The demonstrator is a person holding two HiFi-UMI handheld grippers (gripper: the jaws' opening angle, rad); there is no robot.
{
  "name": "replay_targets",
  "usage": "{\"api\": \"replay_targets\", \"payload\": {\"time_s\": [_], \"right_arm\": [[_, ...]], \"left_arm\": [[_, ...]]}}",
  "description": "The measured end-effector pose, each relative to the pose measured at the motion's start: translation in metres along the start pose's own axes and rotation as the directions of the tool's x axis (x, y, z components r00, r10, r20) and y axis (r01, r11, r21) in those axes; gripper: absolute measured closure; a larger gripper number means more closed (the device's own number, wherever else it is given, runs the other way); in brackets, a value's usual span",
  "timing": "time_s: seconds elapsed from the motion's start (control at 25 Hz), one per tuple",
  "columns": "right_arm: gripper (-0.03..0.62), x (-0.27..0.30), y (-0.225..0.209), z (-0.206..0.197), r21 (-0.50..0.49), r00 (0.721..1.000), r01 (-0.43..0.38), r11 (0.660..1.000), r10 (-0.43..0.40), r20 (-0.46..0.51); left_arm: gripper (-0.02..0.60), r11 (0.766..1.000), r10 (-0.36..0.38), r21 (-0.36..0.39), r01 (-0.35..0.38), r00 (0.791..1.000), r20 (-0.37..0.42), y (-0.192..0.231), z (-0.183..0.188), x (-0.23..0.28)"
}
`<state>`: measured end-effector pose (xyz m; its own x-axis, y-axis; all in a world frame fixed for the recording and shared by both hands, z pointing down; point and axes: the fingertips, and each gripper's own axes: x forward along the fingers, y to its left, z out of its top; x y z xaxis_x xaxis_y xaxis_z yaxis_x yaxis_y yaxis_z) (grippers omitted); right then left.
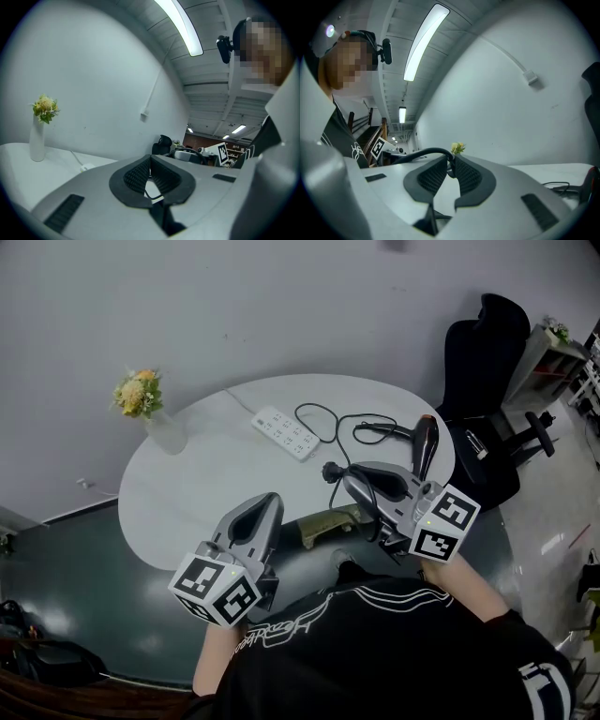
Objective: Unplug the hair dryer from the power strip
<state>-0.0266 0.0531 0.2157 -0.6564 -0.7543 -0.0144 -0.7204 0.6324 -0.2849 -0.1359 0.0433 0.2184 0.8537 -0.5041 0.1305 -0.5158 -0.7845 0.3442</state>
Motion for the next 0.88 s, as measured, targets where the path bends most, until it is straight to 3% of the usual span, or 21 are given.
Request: {"api": "replay_targets", "payload": {"time_s": [0.88], "right_arm": [[0.559,0.007,-0.003,-0.016,0.019,0.999,0.001,1.0,0.0,-0.046]], "left_arm": [[0.577,1.0,0.016,-0.016,-0.016,1.0,-0.01,0.009,-0.009,-0.003]]}}
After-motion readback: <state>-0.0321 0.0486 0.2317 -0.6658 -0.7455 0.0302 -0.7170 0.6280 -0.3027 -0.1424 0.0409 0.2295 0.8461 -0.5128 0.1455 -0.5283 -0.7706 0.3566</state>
